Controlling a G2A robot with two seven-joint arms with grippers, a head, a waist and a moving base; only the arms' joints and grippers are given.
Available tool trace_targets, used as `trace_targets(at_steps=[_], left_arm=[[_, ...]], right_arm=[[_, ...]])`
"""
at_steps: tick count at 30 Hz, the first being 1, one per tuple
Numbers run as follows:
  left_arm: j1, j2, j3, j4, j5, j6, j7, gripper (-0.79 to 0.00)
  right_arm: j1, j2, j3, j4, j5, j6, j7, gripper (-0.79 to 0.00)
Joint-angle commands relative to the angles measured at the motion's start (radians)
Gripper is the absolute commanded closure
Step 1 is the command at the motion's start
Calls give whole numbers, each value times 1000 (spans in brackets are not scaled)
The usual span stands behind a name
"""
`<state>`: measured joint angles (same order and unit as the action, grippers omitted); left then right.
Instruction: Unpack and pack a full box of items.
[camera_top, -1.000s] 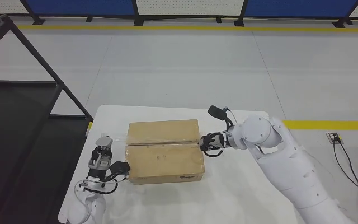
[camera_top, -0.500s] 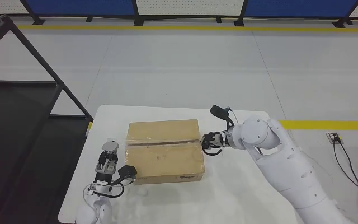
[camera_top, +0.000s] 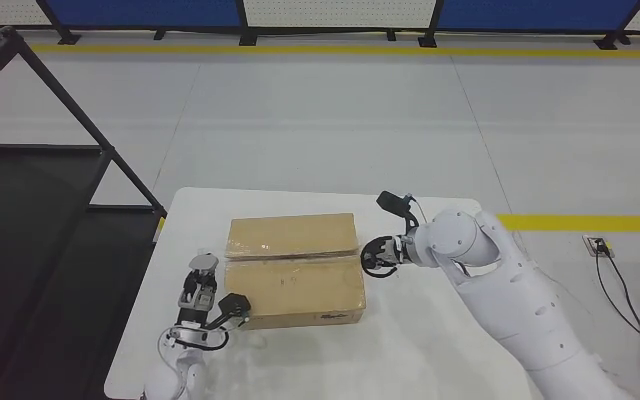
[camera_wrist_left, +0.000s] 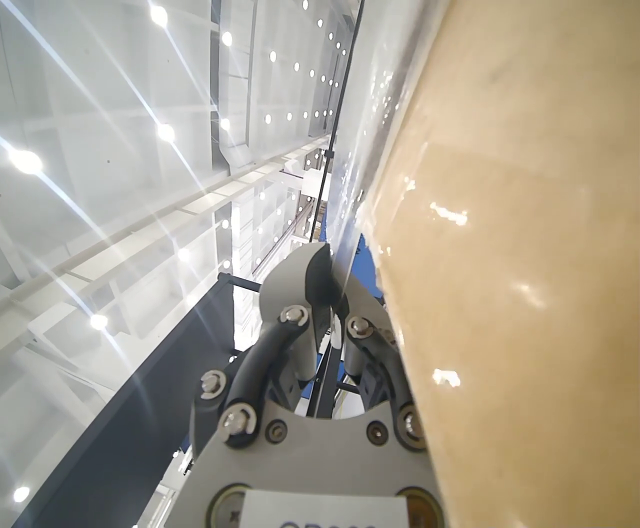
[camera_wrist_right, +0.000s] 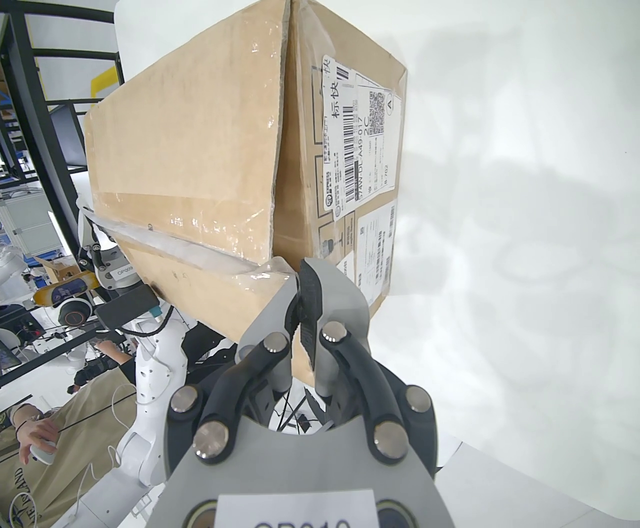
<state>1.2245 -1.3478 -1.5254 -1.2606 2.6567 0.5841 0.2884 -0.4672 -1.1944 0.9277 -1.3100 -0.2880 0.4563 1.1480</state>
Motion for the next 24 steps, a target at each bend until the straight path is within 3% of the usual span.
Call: trace_targets(at_steps=[1,2,12,19,20,21,22,23,24], left_arm=[[-2,0,4,2,-1,3,-7,-665],[-3,0,6,2,-2,4,-9,-785],[13,3,4,-16,-5,17,-18,-785],[62,13,-41,-87,-30,34,2,-785],[70,15,-50,-98,-32,34,6,-785],[77,17,-58,-109,-35,32,10,-785],[83,19,-66,-120,-39,31,14,-785],[88,21,-75,-129,-42,32,15,-785],[92,22,-82,-136,-45,30,17,-785]], right_arm=[[3,-1,-2,5,-1,4,-4,0],[3,-2,-3,6,0,4,-6,0],[6,-1,1,7,3,1,-3,0],[-3,5,11,-4,1,-14,9,0],[-5,5,12,-6,2,-15,10,-157],[-7,6,12,-6,2,-15,10,-366],[-8,6,12,-7,2,-16,9,-625],[-9,6,13,-8,3,-16,9,-785],[-9,6,13,-8,4,-17,9,-785]])
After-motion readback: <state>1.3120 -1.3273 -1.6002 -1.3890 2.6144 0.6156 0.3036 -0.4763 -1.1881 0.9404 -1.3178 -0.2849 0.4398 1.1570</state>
